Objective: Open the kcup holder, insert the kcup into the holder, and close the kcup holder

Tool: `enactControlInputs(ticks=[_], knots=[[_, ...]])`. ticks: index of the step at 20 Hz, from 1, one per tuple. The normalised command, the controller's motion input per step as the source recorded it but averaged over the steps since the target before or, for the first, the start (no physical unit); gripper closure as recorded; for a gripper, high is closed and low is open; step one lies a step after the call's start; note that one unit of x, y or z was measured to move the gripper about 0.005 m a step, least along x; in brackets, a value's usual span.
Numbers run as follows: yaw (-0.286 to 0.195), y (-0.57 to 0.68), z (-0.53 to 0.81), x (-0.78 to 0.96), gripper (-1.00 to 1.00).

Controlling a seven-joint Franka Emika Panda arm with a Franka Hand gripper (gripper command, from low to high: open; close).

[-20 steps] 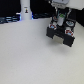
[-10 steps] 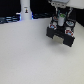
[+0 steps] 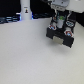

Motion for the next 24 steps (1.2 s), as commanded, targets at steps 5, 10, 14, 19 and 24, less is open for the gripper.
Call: enactControlInputs(ticks=[5,10,14,19,24], knots=[[0.0,0.26,0.26,0.37,1.0],[0.002,0.14,0.01,0.19,1.0],[-0.006,0.01,-0.28,0.02,1.0],[-0.007,0.0,-0.32,0.0,1.0],[0.0,0.16,0.06,0.05,1.0]])
